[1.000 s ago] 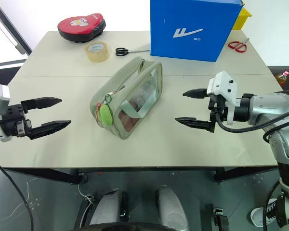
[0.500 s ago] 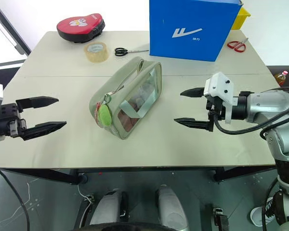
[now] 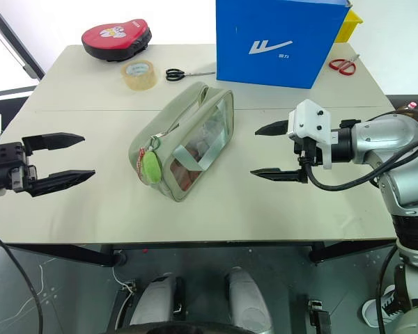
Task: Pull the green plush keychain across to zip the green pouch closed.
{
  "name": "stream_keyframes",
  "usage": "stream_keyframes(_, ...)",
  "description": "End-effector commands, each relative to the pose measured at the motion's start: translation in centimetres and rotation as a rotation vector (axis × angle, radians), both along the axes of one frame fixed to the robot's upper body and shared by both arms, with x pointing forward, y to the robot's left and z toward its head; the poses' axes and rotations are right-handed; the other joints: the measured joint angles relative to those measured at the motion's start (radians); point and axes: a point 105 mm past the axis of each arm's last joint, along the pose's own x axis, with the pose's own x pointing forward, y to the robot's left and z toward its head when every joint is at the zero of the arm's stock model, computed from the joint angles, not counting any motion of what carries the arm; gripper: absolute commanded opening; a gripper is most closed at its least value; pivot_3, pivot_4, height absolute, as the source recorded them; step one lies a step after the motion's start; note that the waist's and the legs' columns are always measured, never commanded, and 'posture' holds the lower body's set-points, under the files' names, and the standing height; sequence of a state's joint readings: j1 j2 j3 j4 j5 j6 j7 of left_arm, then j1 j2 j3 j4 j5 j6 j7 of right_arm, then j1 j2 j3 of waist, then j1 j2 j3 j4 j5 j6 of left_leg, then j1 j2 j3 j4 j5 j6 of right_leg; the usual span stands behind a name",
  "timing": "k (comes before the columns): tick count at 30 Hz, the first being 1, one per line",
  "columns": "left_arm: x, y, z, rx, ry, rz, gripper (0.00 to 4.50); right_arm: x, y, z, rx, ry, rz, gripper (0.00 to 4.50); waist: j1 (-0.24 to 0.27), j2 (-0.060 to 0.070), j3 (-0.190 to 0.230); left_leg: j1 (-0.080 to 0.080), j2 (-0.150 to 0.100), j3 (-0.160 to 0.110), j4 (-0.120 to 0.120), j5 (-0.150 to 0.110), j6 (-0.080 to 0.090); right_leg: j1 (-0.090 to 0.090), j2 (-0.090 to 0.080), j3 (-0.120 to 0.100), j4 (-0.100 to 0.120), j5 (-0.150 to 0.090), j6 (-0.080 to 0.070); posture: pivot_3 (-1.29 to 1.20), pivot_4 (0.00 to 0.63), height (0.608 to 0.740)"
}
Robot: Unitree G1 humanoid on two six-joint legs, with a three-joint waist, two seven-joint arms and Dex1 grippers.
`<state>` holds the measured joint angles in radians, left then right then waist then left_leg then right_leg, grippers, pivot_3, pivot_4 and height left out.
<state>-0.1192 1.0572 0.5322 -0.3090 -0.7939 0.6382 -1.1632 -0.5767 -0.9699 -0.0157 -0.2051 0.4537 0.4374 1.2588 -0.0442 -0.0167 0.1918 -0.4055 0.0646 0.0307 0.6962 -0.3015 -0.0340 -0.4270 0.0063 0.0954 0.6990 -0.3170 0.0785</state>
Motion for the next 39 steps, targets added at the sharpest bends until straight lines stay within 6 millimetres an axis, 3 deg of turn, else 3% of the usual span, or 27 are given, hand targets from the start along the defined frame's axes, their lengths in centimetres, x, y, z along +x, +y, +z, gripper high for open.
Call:
stream_keyframes(1,0.1,-0.3,1.1,0.023,-0.056,-0.033,4.43,0.0,0.5,2.3,-0.009,-0.099,0.054,4.5,0.0,0.0,0.0,0.0,0.0,0.0,0.0,0.0,0.0,0.0,0.0,0.0,0.0,0.0,0.0,0.0,0.15,0.737)
stream_keyframes(5,0.8,-1.1,2.0,-0.005,-0.09,-0.083,4.43,1.5,3.1,5.2,-0.042,-0.218,0.173,4.5,-0.008,0.002,0.001,0.001,0.0,0.002,0.001,0.0,0.0,0.0,0.0,0.001,0.001,0.0,0.0,0.0,0.15,0.737)
stream_keyframes(9,1.3,-1.8,3.0,-0.045,-0.122,-0.123,4.43,3.5,5.9,6.4,-0.104,-0.309,0.255,4.5,-0.013,0.001,0.001,0.001,0.001,0.002,0.0,0.0,0.0,0.0,0.001,0.0,0.001,0.0,0.0,0.0,0.15,0.737)
stream_keyframes(14,1.5,-2.3,5.1,-0.133,-0.182,-0.151,4.43,6.0,9.7,6.5,-0.215,-0.411,0.343,4.5,-0.026,0.001,0.001,-0.003,0.001,0.002,0.0,0.0,0.0,-0.004,0.0,0.0,0.002,0.0,0.0,0.0,0.15,0.737)
stream_keyframes(20,1.0,-2.6,5.9,-0.182,-0.204,-0.162,4.43,6.7,12.3,5.6,-0.282,-0.425,0.444,4.5,-0.027,0.001,0.001,-0.003,0.001,-0.001,0.0,0.001,-0.001,-0.004,-0.002,0.0,0.002,0.0,0.0,0.0,0.15,0.737)
stream_keyframes(23,0.6,-2.6,5.9,-0.179,-0.206,-0.155,4.5,7.1,12.5,4.5,-0.352,-0.401,0.477,3.65,-0.028,0.001,0.001,-0.003,0.001,-0.001,0.0,0.001,-0.001,-0.004,-0.002,-0.001,0.002,0.0,0.0,0.0,0.15,0.737)
stream_keyframes(30,0.3,-2.5,5.4,-0.182,-0.202,-0.132,4.5,7.9,12.9,4.1,-0.378,-0.424,0.476,0.11,-0.029,0.001,0.001,-0.002,0.001,-0.002,0.0,0.001,-0.002,-0.004,-0.002,-0.001,0.003,0.0,0.0,0.0,0.15,0.737)
stream_keyframes(34,0.4,-2.7,5.1,-0.174,-0.2,-0.128,4.5,8.1,13.1,6.3,-0.31,-0.43,0.411,0.01,-0.029,0.001,0.001,-0.002,0.001,-0.002,0.0,0.002,-0.004,-0.004,-0.002,-0.002,0.004,0.001,0.0,0.0,0.15,0.737)
stream_keyframes(39,0.3,-2.6,4.9,-0.183,-0.197,-0.119,4.5,7.7,11.5,7.9,-0.361,-0.314,0.232,0.01,-0.024,0.002,0.001,-0.003,0.001,-0.003,0.0,0.002,-0.004,-0.004,-0.002,-0.002,0.004,0.001,0.0,0.0,0.15,0.737)
